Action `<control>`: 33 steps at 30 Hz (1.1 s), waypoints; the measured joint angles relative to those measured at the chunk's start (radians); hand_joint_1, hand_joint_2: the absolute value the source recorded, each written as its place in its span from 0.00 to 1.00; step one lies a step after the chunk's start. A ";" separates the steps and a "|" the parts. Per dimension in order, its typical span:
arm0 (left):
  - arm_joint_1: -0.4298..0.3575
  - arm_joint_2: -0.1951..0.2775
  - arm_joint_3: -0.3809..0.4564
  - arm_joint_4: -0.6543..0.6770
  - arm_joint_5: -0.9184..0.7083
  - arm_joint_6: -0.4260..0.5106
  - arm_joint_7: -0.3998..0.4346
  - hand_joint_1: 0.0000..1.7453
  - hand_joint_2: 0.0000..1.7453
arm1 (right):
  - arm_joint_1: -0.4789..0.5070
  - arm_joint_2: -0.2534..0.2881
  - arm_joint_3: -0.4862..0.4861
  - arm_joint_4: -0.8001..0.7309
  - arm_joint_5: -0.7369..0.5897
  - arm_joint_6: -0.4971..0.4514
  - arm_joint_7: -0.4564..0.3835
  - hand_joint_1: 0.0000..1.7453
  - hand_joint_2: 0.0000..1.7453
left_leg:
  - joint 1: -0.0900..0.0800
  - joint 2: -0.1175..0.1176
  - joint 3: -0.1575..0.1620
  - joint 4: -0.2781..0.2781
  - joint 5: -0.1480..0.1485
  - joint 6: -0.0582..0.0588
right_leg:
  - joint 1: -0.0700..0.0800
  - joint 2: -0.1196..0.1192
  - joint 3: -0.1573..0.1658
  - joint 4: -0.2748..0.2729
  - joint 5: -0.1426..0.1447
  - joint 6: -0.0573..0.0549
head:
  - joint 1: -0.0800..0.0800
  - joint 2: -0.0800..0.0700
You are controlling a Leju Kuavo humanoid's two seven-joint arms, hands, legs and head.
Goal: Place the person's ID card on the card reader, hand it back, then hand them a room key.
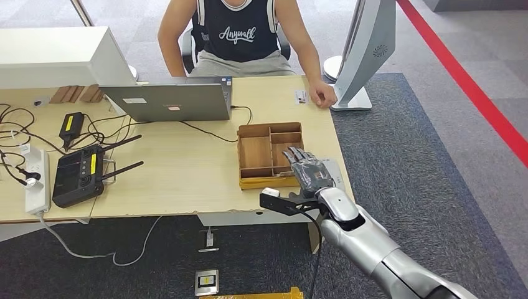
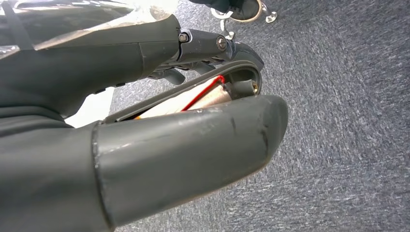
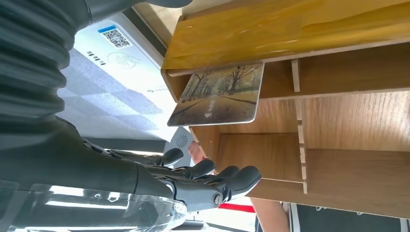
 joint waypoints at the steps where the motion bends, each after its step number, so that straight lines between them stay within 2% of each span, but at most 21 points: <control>1: 0.000 0.000 0.000 0.000 0.000 0.000 0.000 0.00 0.00 | -0.002 0.002 0.000 0.003 0.000 -0.003 -0.005 0.00 1.00 | 0.000 0.000 0.000 0.000 0.000 0.000 | 0.000 0.000 0.000 0.000 0.000 0.000 | 0.000 0.000; 8: 0.000 0.000 0.000 0.000 0.000 -0.001 -0.001 0.00 0.00 | -0.015 0.023 0.000 0.024 -0.006 -0.019 -0.043 0.00 1.00 | 0.000 0.000 0.000 0.000 0.000 0.000 | 0.000 0.000 0.000 0.000 0.000 0.000 | 0.000 0.000; 33: 0.000 0.000 0.001 0.000 0.000 0.000 0.003 0.00 0.00 | -0.038 0.070 0.005 0.098 -0.014 -0.020 -0.060 0.00 1.00 | 0.000 0.000 0.000 0.000 0.000 0.000 | 0.000 0.000 0.000 0.000 0.000 0.000 | 0.000 0.000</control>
